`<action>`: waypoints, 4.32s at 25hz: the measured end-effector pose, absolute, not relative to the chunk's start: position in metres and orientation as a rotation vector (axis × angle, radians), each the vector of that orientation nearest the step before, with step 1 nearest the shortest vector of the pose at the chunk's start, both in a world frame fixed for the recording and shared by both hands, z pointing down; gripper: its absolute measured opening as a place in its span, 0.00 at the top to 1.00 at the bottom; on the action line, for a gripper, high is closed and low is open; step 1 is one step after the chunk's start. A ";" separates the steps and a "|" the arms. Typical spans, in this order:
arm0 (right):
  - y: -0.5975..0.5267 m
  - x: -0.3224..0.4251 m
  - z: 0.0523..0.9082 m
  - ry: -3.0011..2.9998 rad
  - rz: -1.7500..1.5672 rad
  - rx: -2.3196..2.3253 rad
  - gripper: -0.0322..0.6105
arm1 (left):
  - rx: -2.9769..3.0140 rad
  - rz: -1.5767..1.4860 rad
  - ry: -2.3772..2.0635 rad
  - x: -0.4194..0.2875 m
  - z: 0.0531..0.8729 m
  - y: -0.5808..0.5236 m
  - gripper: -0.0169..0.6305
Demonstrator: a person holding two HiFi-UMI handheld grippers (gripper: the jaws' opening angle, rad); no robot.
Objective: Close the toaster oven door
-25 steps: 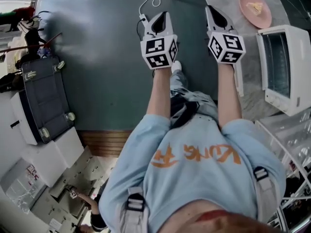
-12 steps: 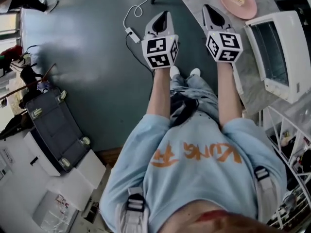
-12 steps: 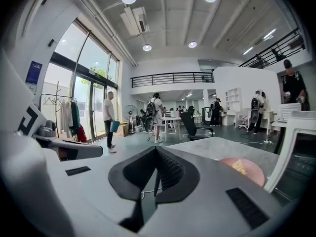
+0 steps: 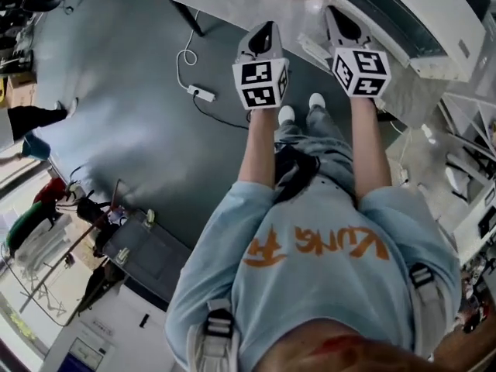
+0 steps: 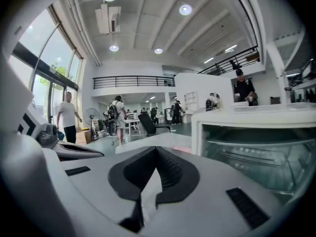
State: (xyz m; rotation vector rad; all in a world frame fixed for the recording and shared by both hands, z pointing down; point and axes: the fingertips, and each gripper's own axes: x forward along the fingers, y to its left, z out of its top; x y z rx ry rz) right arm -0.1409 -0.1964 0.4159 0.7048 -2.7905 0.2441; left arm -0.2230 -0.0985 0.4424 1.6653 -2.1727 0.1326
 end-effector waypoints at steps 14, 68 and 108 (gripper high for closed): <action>-0.179 0.019 0.515 -2.425 0.224 1.014 0.95 | 2.132 0.944 -1.543 -0.072 0.568 -0.123 0.97; -0.119 0.068 0.588 -1.988 -0.281 0.859 0.74 | 2.364 1.567 -1.398 -0.038 0.587 -0.121 0.72; -0.211 0.071 0.472 -1.881 -0.580 1.134 0.71 | 2.519 1.391 -1.826 -0.041 0.474 -0.209 0.66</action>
